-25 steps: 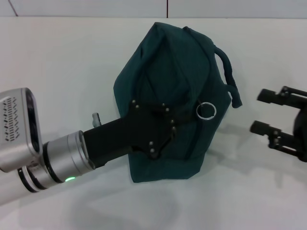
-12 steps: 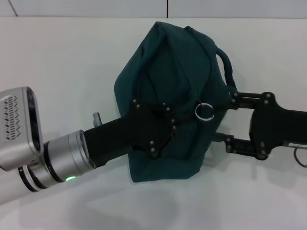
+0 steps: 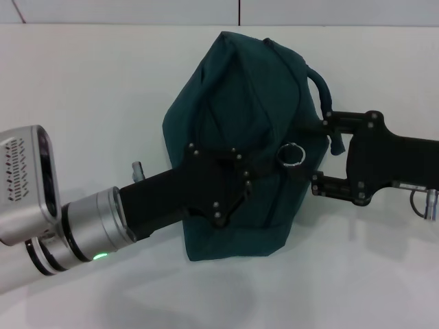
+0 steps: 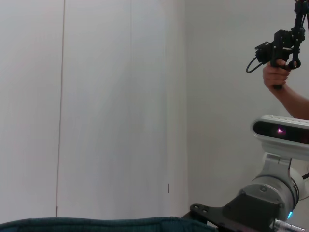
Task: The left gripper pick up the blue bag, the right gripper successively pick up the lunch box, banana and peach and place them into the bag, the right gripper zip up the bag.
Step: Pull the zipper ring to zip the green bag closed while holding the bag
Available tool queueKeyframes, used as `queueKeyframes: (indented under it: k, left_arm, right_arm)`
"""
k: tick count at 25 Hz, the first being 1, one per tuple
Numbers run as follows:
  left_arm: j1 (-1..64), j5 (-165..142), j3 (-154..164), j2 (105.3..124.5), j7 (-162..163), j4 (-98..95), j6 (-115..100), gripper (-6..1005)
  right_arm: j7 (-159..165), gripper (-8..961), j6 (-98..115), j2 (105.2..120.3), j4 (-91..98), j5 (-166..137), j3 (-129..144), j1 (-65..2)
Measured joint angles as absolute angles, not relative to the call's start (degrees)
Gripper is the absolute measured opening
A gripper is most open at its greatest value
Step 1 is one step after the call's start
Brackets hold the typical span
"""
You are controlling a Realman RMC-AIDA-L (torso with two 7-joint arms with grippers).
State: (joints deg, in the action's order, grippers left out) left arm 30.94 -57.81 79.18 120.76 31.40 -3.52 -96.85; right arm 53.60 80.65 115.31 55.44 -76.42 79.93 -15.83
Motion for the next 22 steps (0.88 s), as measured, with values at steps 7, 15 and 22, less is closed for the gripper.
queueKeyframes:
  k: [7, 15, 22]
  left_arm:
    - [30.9, -57.8, 79.2, 120.76, 31.2, -3.5, -96.8, 52]
    - [30.9, -57.8, 79.2, 120.76, 31.2, -3.5, -96.2, 52]
    - [31.1, -57.8, 79.0, 120.76, 31.2, -3.5, -96.1, 52]
  right_arm:
    - [53.3, 518, 77.9, 115.31, 56.1, -75.6, 80.9, -16.1]
    - [53.0, 503, 77.6, 115.31, 56.3, -74.8, 81.0, -15.8]
    - [53.0, 494, 76.0, 115.31, 56.2, -74.8, 80.8, -15.8]
